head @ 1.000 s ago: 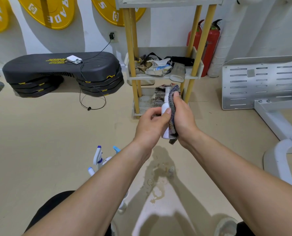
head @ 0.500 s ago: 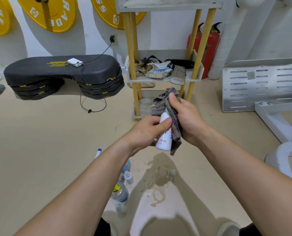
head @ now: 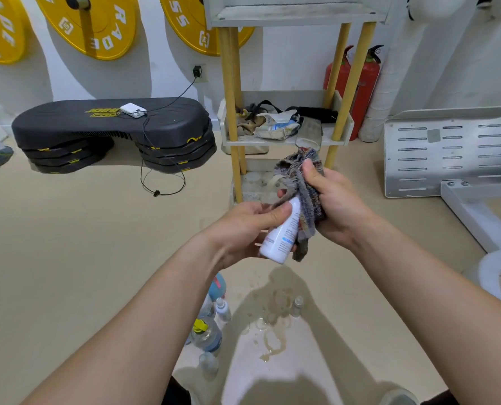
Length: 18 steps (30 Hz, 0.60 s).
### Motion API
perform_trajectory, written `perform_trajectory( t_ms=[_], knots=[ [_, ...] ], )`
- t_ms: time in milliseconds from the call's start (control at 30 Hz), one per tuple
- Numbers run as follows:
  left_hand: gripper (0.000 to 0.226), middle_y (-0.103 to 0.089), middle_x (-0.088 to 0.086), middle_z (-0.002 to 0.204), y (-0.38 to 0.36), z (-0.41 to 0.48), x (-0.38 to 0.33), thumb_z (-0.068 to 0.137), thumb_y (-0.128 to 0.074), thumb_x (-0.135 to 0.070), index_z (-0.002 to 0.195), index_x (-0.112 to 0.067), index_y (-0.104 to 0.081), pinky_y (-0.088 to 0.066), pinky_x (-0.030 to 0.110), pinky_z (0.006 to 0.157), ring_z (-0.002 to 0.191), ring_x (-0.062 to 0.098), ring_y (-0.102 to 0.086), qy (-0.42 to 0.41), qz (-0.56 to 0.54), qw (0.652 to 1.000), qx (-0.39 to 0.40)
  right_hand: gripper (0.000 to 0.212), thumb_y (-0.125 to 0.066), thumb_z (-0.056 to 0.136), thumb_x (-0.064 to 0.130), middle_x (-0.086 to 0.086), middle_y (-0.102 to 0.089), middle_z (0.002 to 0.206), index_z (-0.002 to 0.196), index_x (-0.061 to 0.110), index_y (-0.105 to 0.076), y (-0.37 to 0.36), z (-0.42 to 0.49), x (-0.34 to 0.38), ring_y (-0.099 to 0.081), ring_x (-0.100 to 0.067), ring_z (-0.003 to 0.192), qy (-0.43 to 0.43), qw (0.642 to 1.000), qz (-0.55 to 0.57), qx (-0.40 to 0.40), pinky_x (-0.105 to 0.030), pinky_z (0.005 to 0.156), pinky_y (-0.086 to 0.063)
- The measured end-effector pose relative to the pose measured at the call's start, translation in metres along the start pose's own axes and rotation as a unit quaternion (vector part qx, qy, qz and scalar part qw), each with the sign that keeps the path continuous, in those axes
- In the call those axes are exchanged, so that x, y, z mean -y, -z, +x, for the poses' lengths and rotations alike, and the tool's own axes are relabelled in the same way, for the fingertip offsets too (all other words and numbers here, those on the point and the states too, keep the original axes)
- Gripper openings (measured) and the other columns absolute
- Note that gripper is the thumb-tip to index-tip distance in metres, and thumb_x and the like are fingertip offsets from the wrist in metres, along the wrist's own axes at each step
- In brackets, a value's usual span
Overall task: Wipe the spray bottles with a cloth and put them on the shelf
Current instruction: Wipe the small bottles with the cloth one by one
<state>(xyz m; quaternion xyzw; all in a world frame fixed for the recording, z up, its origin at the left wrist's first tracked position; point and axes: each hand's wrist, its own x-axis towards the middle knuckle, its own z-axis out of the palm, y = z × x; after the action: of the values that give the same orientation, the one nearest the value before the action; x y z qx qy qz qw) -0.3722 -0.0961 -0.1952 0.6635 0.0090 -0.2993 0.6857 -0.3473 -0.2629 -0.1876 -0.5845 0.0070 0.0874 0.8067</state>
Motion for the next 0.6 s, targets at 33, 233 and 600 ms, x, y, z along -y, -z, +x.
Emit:
perform_trajectory(
  t_ms=[33, 233, 600],
  knots=[
    [0.057, -0.075, 0.014, 0.095, -0.003, 0.002, 0.001, 0.079, -0.076, -0.039, 0.119, 0.0, -0.065, -0.057, 0.028, 0.062, 0.077, 0.019, -0.072, -0.013, 0.026, 0.999, -0.041, 0.034, -0.05, 0.106, 0.03, -0.021, -0.075, 0.105, 0.109, 0.0, -0.066, -0.001, 0.001, -0.003, -0.072, -0.035, 0.095, 0.019, 0.997, -0.062, -0.03, -0.05, 0.09, -0.059],
    [0.05, -0.07, -0.003, 0.087, -0.013, 0.013, 0.014, 0.076, -0.087, -0.037, 0.117, -0.016, -0.065, -0.043, 0.022, 0.059, 0.073, 0.011, -0.064, -0.084, 0.183, 0.957, -0.208, 0.028, -0.057, 0.103, 0.035, -0.014, -0.075, 0.091, 0.092, 0.011, -0.067, 0.0, 0.004, -0.02, -0.07, -0.027, 0.08, 0.047, 0.959, -0.229, -0.159, -0.049, 0.083, -0.057],
    [0.035, -0.074, 0.007, 0.087, 0.0, 0.004, 0.004, 0.095, -0.066, -0.043, 0.108, -0.011, -0.073, -0.056, 0.028, 0.067, 0.074, 0.025, -0.071, -0.023, 0.03, 0.99, -0.133, 0.048, -0.047, 0.104, 0.047, -0.015, -0.073, 0.118, 0.126, 0.007, -0.062, 0.002, 0.006, -0.02, -0.072, -0.034, 0.105, -0.052, 0.965, 0.138, -0.218, -0.058, 0.095, -0.055]
  ],
)
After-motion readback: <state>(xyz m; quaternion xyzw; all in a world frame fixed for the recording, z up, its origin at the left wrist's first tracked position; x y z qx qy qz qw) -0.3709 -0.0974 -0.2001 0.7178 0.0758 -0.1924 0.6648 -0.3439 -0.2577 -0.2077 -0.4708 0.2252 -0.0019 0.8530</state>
